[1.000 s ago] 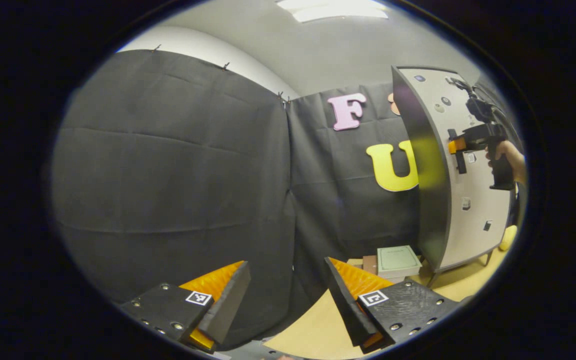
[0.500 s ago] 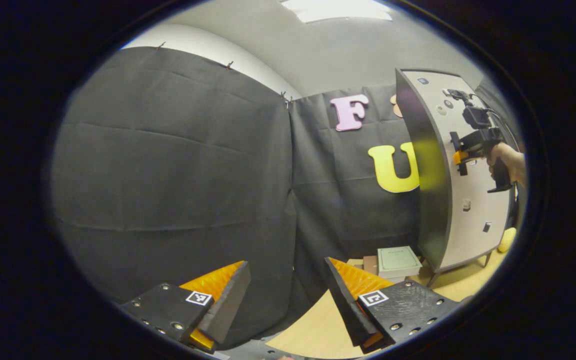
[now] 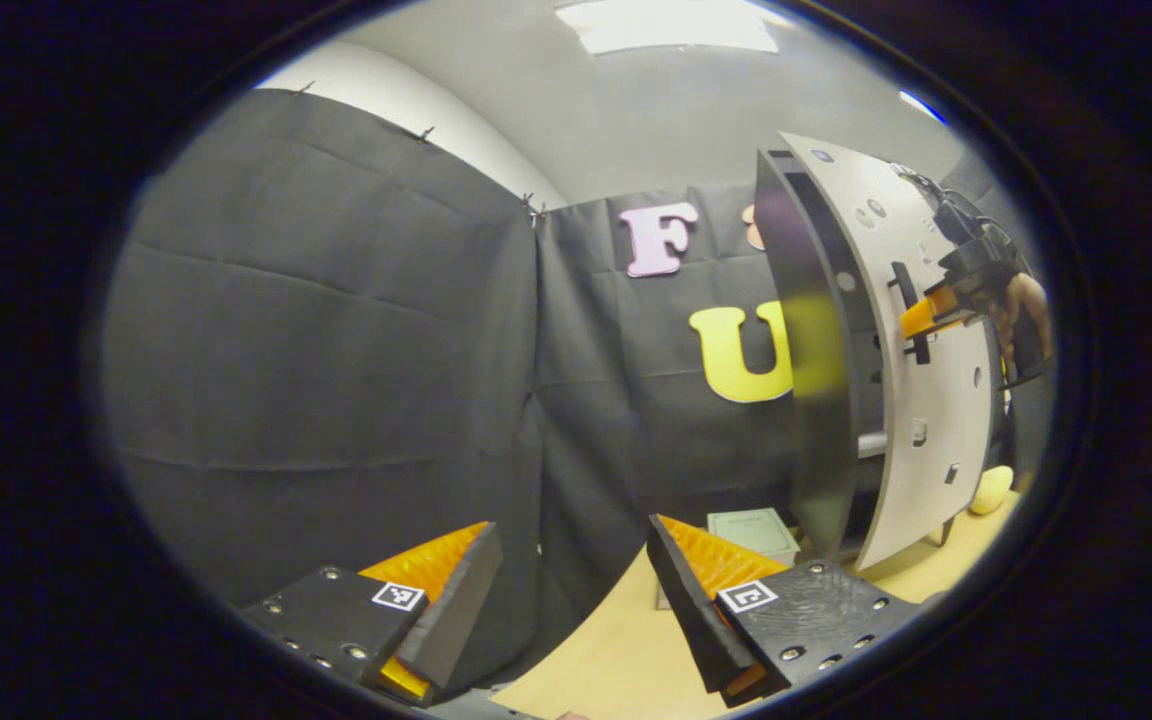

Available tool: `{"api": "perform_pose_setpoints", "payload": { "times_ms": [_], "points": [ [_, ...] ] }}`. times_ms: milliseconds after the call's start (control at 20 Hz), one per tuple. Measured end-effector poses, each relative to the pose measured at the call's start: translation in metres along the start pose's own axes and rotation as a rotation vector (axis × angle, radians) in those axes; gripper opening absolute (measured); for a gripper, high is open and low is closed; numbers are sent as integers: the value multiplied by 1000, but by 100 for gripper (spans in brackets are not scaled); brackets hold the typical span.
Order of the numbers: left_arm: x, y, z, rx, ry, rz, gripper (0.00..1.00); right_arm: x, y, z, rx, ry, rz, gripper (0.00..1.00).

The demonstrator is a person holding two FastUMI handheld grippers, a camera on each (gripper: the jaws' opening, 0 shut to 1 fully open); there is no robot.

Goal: Open the cabinet door with the right hand, grasp the bottle in the cabinet with the left hand and place it on the coaster, then close the cabinet door with the right hand.

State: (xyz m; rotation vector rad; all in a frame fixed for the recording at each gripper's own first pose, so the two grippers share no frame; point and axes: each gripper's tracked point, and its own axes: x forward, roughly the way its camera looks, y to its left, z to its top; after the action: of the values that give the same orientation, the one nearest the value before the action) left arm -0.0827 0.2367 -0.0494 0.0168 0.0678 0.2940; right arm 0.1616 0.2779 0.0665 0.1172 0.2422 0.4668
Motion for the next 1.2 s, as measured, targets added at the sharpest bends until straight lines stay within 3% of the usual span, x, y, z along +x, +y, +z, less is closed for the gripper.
{"api": "perform_pose_setpoints", "payload": {
  "times_ms": [150,400,650,900,1200],
  "points": [
    [-1,-18,2,-7,2,-45,87,-15,0,0,0,16,66,13],
    [-5,-118,12,-11,6,-115,87,-28,-19,1,7,44,187,16],
    [-22,-177,37,5,-28,-153,87,-39,-32,-1,14,52,282,16],
    [-20,-236,52,-7,-46,-198,87,-45,-50,-3,34,64,347,13],
    [-31,-314,62,-14,-56,-280,87,-58,-70,-6,45,55,380,17]
  ]
}}
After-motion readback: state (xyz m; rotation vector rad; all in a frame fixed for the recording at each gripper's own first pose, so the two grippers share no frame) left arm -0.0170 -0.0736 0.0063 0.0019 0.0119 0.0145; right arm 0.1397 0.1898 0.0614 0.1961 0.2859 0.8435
